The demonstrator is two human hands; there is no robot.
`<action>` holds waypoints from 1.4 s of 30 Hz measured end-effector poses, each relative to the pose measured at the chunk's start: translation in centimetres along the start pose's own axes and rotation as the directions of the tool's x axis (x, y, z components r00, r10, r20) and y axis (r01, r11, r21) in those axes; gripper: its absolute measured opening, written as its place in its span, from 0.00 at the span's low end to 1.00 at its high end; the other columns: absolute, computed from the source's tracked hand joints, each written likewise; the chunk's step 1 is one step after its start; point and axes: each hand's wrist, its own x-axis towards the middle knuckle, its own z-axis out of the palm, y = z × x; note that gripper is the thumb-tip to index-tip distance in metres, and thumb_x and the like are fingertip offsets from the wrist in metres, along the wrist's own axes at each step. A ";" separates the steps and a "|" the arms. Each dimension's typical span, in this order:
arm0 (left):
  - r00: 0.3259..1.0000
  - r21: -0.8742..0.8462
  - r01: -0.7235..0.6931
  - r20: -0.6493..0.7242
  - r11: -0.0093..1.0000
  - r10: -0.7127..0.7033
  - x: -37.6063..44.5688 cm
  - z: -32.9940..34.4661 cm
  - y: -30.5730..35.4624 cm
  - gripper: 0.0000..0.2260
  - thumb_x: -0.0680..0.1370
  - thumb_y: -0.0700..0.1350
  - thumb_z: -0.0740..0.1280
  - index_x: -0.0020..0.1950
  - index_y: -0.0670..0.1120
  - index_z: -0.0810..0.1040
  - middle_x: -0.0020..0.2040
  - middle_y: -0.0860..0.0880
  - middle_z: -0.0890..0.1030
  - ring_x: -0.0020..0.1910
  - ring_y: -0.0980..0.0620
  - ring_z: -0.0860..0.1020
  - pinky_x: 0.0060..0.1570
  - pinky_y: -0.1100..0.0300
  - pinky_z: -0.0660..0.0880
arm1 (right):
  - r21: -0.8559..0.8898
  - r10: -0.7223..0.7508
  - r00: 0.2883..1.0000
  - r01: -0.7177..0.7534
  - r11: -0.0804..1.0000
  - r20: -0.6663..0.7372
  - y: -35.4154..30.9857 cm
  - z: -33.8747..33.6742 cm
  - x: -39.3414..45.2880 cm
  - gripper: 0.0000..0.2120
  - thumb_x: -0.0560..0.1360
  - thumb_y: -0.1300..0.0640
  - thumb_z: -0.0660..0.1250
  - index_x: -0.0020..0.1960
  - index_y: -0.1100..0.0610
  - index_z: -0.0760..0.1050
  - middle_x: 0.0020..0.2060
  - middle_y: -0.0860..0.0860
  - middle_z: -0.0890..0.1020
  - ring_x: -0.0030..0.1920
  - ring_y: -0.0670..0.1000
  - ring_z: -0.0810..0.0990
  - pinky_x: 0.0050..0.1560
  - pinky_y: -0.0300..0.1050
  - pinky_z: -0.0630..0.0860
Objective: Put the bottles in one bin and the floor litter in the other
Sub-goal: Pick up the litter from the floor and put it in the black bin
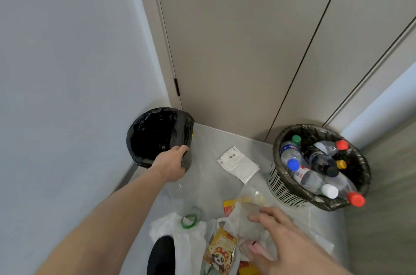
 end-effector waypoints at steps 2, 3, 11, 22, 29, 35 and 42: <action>0.998 0.101 -0.045 0.054 0.994 0.040 0.0 0.4 0.8 0.30 0.75 0.46 0.66 0.77 0.52 0.62 0.76 0.47 0.64 0.66 0.41 0.73 0.62 0.45 0.75 | 0.004 0.008 0.999 -0.008 1.000 0.033 -0.2 -0.1 -0.2 0.32 0.72 0.32 0.65 0.73 0.34 0.62 0.71 0.31 0.56 0.72 0.39 0.65 0.70 0.38 0.66; 0.996 0.166 -0.061 0.069 0.984 0.050 0.0 0.6 1.2 0.30 0.77 0.45 0.65 0.78 0.51 0.62 0.77 0.47 0.62 0.68 0.41 0.71 0.64 0.45 0.74 | 0.006 0.013 0.999 -0.013 1.000 0.047 -0.3 -0.3 -0.3 0.32 0.72 0.32 0.66 0.73 0.34 0.62 0.70 0.30 0.56 0.71 0.40 0.65 0.71 0.39 0.66; 0.960 0.466 -0.277 0.165 0.841 0.225 -4.8 2.0 6.2 0.37 0.79 0.43 0.67 0.83 0.43 0.50 0.82 0.44 0.48 0.68 0.42 0.70 0.58 0.49 0.77 | 0.021 0.058 0.993 -0.060 0.998 0.102 0.5 -1.5 -1.6 0.32 0.75 0.38 0.67 0.76 0.41 0.62 0.70 0.37 0.61 0.70 0.45 0.70 0.70 0.44 0.68; 0.949 0.466 -0.314 0.175 0.827 0.262 -12.4 5.3 9.6 0.32 0.78 0.45 0.66 0.80 0.43 0.58 0.80 0.45 0.54 0.71 0.40 0.64 0.64 0.46 0.74 | -0.026 0.190 0.968 -0.188 0.982 0.161 3.9 -0.9 -3.8 0.35 0.72 0.38 0.70 0.76 0.44 0.64 0.70 0.44 0.64 0.69 0.52 0.72 0.69 0.50 0.71; 0.963 0.085 -0.043 0.268 0.995 0.019 -18.3 10.9 10.0 0.28 0.76 0.44 0.63 0.77 0.46 0.65 0.79 0.45 0.58 0.75 0.41 0.62 0.71 0.46 0.69 | -0.067 0.193 0.958 -0.183 0.981 0.211 3.5 1.1 -3.4 0.31 0.76 0.41 0.68 0.76 0.47 0.66 0.73 0.48 0.64 0.71 0.53 0.71 0.70 0.47 0.69; 0.917 0.003 0.124 0.381 0.992 -0.116 -20.3 15.8 6.1 0.25 0.80 0.51 0.64 0.76 0.48 0.67 0.79 0.44 0.58 0.75 0.42 0.64 0.73 0.49 0.67 | -0.071 0.259 0.902 -0.250 0.966 0.345 4.2 5.5 -2.0 0.31 0.73 0.45 0.70 0.74 0.47 0.69 0.72 0.50 0.69 0.69 0.53 0.73 0.66 0.43 0.71; 0.835 -0.397 0.484 0.476 0.780 -0.276 -17.8 19.7 3.9 0.17 0.70 0.51 0.69 0.58 0.59 0.81 0.77 0.45 0.62 0.73 0.45 0.69 0.71 0.55 0.68 | 0.143 0.436 0.813 -0.520 0.842 0.387 5.3 15.2 5.5 0.33 0.76 0.41 0.69 0.75 0.55 0.66 0.68 0.52 0.75 0.66 0.55 0.76 0.61 0.45 0.74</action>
